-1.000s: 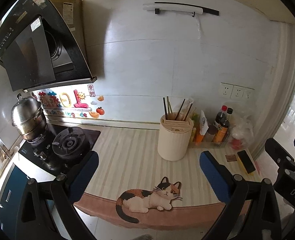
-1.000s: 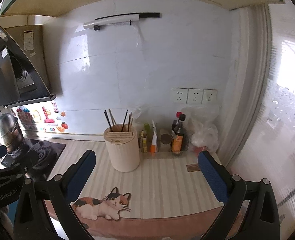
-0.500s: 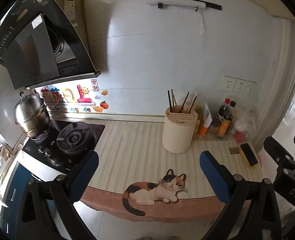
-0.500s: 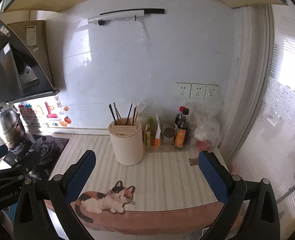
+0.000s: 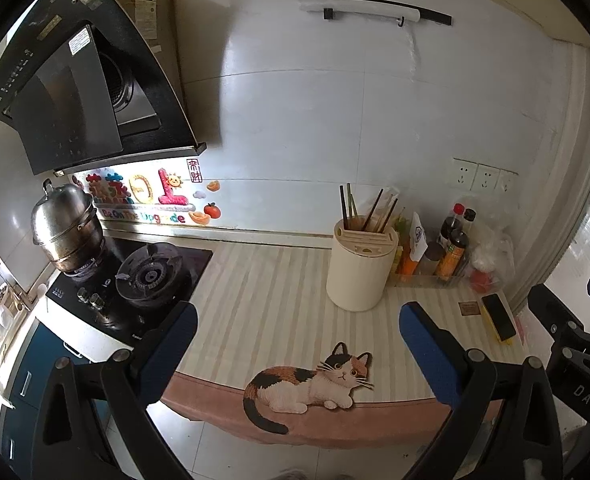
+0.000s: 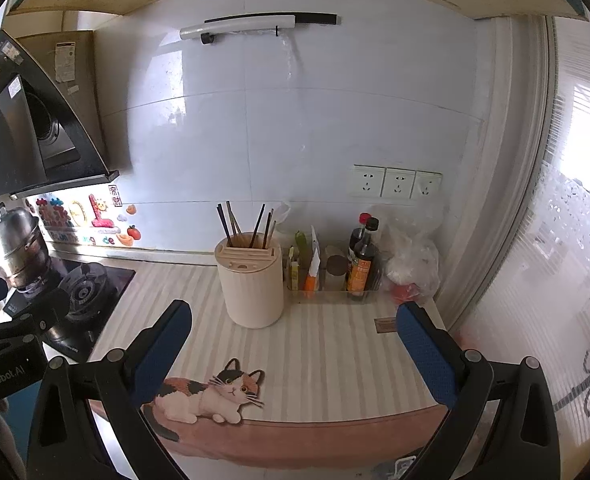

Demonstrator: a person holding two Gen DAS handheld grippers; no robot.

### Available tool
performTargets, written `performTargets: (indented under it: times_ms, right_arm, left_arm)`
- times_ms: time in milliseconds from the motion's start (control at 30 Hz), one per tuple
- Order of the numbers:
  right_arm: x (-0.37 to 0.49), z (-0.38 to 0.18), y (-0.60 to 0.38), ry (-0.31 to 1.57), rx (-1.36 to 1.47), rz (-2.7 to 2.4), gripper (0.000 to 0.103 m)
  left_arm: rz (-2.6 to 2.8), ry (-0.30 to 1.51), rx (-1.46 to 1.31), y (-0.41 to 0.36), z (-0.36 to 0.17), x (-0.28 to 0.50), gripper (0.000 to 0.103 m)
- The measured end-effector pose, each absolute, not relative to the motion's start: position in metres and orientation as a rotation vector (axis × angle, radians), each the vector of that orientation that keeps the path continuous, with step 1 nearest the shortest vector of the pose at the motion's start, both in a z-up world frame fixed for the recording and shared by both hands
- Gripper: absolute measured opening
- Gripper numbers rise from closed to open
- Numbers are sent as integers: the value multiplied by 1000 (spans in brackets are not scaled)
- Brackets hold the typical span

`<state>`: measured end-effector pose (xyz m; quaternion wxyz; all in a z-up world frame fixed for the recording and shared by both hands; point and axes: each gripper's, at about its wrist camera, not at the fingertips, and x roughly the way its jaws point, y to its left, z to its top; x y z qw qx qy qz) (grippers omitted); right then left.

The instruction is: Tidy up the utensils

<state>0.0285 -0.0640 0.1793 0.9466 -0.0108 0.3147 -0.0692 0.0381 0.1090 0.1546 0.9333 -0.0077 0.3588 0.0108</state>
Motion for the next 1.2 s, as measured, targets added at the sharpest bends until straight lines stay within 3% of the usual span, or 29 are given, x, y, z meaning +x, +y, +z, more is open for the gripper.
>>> performTargets:
  times_ms: [1200]
  right_arm:
    - [50, 173, -76, 650, -9, -138, 103]
  left_arm:
    - [20, 738, 10, 99, 149, 55, 103]
